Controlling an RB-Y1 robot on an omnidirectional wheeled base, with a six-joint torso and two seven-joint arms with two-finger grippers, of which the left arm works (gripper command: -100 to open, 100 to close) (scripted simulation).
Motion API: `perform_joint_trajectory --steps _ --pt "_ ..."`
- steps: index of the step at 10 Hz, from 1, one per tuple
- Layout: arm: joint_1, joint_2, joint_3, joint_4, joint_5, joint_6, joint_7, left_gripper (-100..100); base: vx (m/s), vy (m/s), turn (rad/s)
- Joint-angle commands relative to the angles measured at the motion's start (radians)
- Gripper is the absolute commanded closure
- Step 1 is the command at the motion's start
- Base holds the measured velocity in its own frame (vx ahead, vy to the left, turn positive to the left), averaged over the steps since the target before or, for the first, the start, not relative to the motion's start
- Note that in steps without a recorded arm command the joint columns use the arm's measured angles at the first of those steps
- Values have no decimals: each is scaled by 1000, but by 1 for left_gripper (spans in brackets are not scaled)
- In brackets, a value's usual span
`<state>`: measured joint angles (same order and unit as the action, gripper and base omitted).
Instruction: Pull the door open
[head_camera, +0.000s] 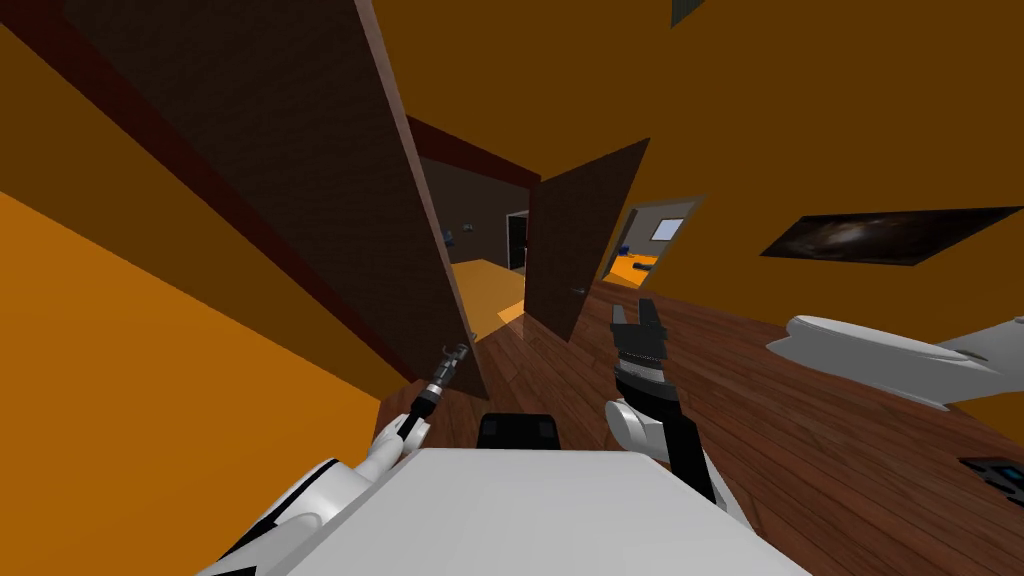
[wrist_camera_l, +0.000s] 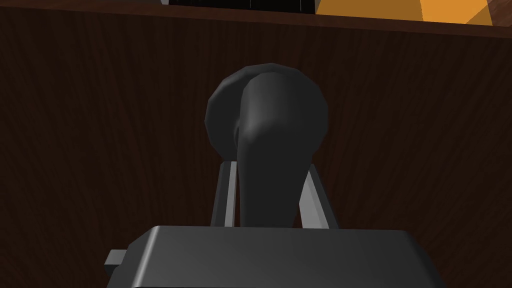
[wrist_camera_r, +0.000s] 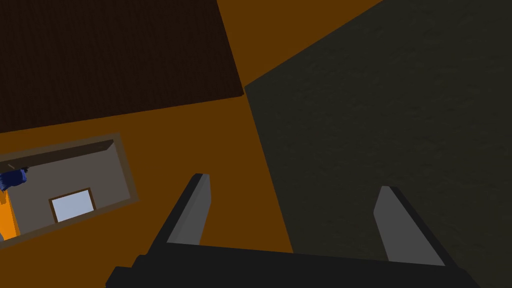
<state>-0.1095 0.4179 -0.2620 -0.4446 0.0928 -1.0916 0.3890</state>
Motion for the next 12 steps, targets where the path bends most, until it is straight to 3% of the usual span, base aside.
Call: perform_joint_trajectory --steps 1,2,6,8,9,10,12 --pt "9 -3 -6 -28 -4 8 2 100 3 -5 -11" --pt "37 8 -1 -59 -31 0 16 100 -81 48 -106" --pt "93 31 10 -118 -83 -16 45 100 -137 135 -91" --pt "97 33 11 -123 -87 -17 48 100 -65 79 -10" --pt "96 25 4 -113 -88 -19 46 100 -19 20 -10" --pt "105 36 -12 -112 -113 -51 58 100 -96 -50 80" --pt "110 46 -25 -110 -133 -80 68 100 -131 -21 97"
